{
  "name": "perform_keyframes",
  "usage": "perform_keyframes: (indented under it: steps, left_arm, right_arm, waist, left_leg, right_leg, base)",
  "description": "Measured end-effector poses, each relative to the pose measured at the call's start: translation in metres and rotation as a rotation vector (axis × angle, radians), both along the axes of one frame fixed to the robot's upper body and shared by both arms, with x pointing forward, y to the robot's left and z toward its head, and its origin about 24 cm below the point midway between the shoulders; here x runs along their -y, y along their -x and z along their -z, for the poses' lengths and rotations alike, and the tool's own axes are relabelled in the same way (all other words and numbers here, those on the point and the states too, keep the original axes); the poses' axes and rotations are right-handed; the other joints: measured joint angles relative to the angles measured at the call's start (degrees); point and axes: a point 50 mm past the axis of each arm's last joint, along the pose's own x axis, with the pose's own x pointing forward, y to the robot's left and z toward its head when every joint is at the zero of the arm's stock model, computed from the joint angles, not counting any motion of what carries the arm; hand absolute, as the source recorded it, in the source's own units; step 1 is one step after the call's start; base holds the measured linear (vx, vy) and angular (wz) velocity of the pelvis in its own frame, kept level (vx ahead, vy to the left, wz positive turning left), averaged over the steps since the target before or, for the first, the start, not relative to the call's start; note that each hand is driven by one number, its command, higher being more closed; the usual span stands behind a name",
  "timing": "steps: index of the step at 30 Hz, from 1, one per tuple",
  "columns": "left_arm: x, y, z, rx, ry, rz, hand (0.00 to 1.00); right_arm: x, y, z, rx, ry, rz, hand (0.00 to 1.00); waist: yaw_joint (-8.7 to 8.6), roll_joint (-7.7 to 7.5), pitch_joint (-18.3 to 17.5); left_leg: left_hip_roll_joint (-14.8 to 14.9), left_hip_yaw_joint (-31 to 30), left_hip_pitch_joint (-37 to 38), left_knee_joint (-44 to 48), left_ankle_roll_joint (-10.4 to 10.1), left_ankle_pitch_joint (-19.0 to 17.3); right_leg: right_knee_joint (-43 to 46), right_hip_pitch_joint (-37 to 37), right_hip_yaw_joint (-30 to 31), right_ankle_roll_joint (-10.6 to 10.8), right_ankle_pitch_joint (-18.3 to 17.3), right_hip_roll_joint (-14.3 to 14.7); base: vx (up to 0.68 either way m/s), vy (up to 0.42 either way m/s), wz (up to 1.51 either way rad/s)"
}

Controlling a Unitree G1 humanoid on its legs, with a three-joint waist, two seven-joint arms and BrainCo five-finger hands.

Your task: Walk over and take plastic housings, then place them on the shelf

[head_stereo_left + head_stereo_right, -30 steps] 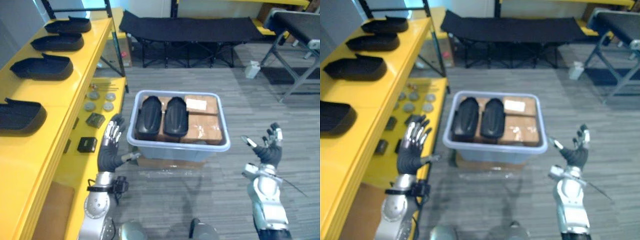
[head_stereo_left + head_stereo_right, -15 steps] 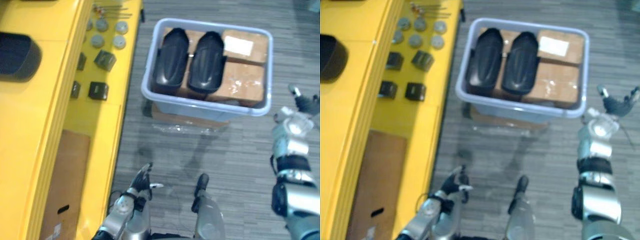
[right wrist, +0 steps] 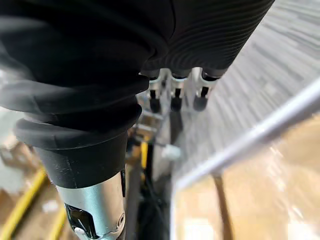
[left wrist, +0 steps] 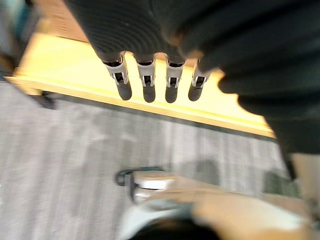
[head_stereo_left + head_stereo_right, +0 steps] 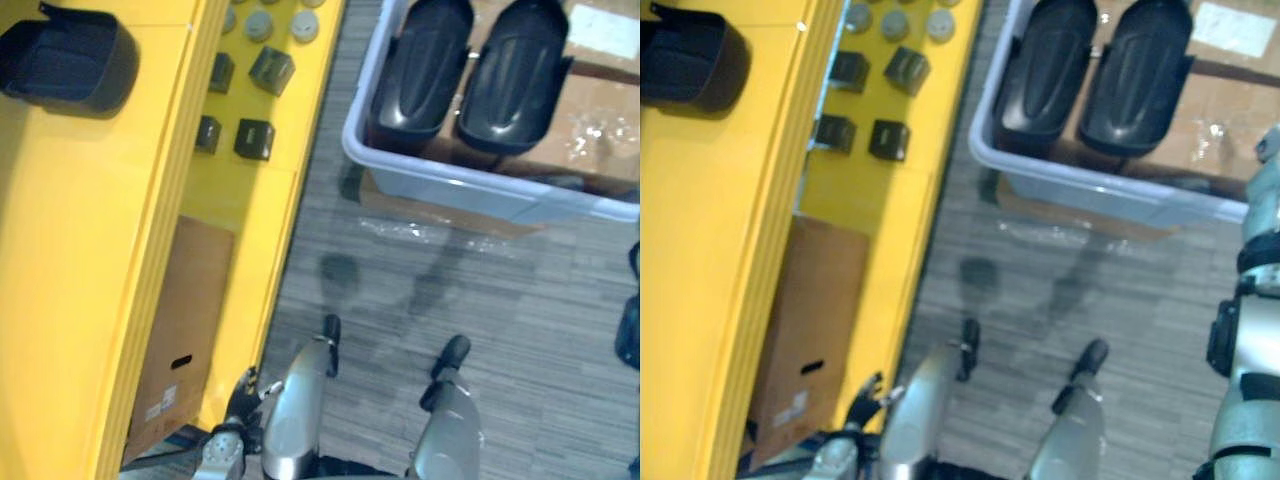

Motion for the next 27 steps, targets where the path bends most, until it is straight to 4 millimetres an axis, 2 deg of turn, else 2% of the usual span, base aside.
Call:
perform_keyframes:
  steps: [4, 7, 8, 18, 24, 27]
  left_arm:
    - [0.003, 0.003, 0.002, -0.013, 0.038, -0.008, 0.0]
    - [0.008, 0.007, 0.005, -0.031, 0.063, 0.001, 0.0]
    - [0.009, 0.009, 0.006, -0.038, 0.072, -0.003, 0.0]
    - [0.014, 0.011, 0.007, -0.047, 0.103, -0.005, 0.0]
    - [0.021, 0.017, 0.011, -0.075, 0.14, -0.02, 0.0]
    - [0.024, 0.018, 0.011, -0.074, 0.154, -0.019, 0.0]
  right_arm:
    - [0.004, -0.001, 0.009, -0.078, -0.022, -0.005, 0.0]
    - [0.014, 0.006, 0.008, -0.12, 0.016, 0.02, 0.0]
    - [0.015, 0.007, 0.006, -0.138, 0.047, 0.024, 0.0]
    - [0.009, 0.002, 0.004, -0.256, 0.174, 0.007, 0.0]
    - [0.018, 0.008, 0.011, -0.351, 0.138, 0.054, 0.0]
    - [0.025, 0.013, 0.024, -0.426, 0.07, 0.112, 0.0]
  waist:
    - [1.35, 0.24, -0.2]
    - [1.7, 1.63, -1.1]
    - [2.44, 1.72, -1.2]
    - [6.37, 2.19, -1.5]
    - [8.2, 3.4, -2.3]
    - [8.91, 3.55, -2.4]
  left_leg:
    - [-0.8, -0.5, -0.3, 0.0, 0.1, 0.2]
    - [-1.7, -1.9, -2.0, 0.5, 0.5, 0.4]
    - [-1.9, -1.9, -2.4, 0.6, 0.5, 0.4]
    - [-2.2, -3.7, -4.0, 1.6, 0.4, 0.3]
    - [-2.2, -3.8, -5.0, 1.6, 0.4, 0.4]
    - [-2.3, -3.8, -5.3, 1.6, 0.4, 0.4]
  right_leg:
    - [1.1, -0.3, -0.4, 0.2, -0.7, -0.8]
    - [1.8, -0.8, -1.9, 0.6, -1.0, -2.0]
    - [1.8, -1.2, -1.9, 0.6, -1.0, -2.1]
    - [3.7, -2.1, -3.1, 0.4, -2.2, -2.4]
    - [3.7, -3.0, -3.2, 0.4, -2.2, -2.5]
    - [3.6, -3.3, -3.3, 0.4, -2.2, -2.5]
  base:
    - [-0.02, 0.028, 0.1]
    - [-0.01, 0.039, 0.26]
    - [-0.01, 0.035, 0.18]
    - [-0.01, 0.002, 0.06]
    - [0.0, 0.0, 0.0]
    - [0.0, 0.0, 0.0]
